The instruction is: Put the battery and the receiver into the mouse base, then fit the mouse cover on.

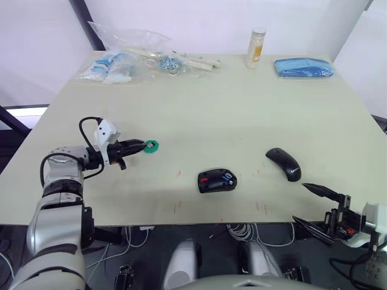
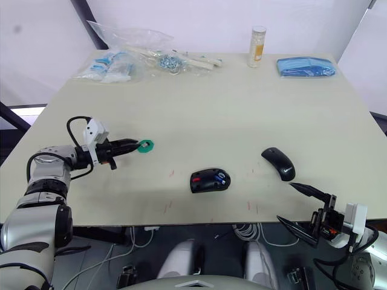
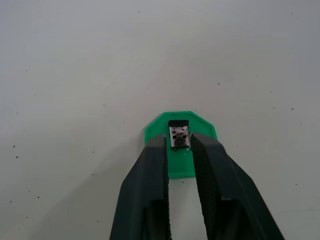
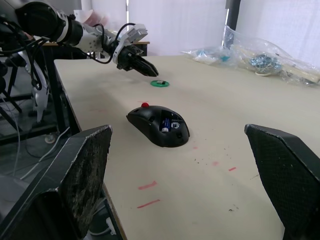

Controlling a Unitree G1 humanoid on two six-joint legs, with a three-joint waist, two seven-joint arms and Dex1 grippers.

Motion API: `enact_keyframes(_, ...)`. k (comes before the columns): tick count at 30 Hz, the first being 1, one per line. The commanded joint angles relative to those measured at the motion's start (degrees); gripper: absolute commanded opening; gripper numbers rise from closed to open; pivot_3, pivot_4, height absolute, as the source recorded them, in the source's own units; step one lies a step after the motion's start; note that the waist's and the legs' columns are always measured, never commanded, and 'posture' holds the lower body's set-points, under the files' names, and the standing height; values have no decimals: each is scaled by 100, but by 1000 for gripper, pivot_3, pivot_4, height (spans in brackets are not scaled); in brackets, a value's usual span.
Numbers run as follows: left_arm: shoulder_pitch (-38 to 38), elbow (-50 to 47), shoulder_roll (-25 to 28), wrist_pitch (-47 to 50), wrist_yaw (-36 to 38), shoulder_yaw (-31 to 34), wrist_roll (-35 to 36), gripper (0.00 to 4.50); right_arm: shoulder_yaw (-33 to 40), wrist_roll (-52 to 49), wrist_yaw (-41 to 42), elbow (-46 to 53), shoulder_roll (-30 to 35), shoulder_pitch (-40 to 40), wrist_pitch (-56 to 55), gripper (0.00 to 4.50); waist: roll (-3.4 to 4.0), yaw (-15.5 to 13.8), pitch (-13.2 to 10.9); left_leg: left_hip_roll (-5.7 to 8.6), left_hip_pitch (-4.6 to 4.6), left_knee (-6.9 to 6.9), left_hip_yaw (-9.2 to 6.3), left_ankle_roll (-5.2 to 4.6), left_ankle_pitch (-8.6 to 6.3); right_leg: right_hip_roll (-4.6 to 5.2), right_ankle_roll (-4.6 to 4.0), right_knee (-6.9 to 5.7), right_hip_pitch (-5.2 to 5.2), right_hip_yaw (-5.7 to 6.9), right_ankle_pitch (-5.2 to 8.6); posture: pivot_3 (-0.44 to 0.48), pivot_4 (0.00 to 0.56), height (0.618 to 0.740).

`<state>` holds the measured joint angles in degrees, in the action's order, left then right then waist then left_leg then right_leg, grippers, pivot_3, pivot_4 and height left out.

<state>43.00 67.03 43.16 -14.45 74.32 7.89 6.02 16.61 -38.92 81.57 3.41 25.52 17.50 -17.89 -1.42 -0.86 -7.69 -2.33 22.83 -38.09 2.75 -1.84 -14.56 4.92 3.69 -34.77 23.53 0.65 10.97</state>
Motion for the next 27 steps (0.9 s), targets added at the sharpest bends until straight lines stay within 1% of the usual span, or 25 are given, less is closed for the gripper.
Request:
enact_keyframes(1, 121, 4, 40, -143, -56, 15, -18, 1691, 36, -40, -9, 53, 24, -10, -80, 4500, 0, 0, 0, 0, 0, 0, 0, 0, 0, 0, 0, 0, 0, 0, 0, 0, 150, 740)
enact_keyframes(14, 157, -6, -33, -95, 107, -97, -67, 1691, 8, 4, 12, 24, 10, -40, -130, 4500, -1, -3, -1, 0, 0, 0, 1, 0, 0, 0, 0, 0, 0, 0, 0, 0, 150, 740)
enact_keyframes(27, 279, 117, -91, -47, -83, -201, -244, 1691, -41, 23, -18, 17, -6, -22, -205, 4500, -7, 4, -4, 1, 0, 0, 3, 0, 0, -1, 0, -1, 0, 0, 0, 0, 150, 740)
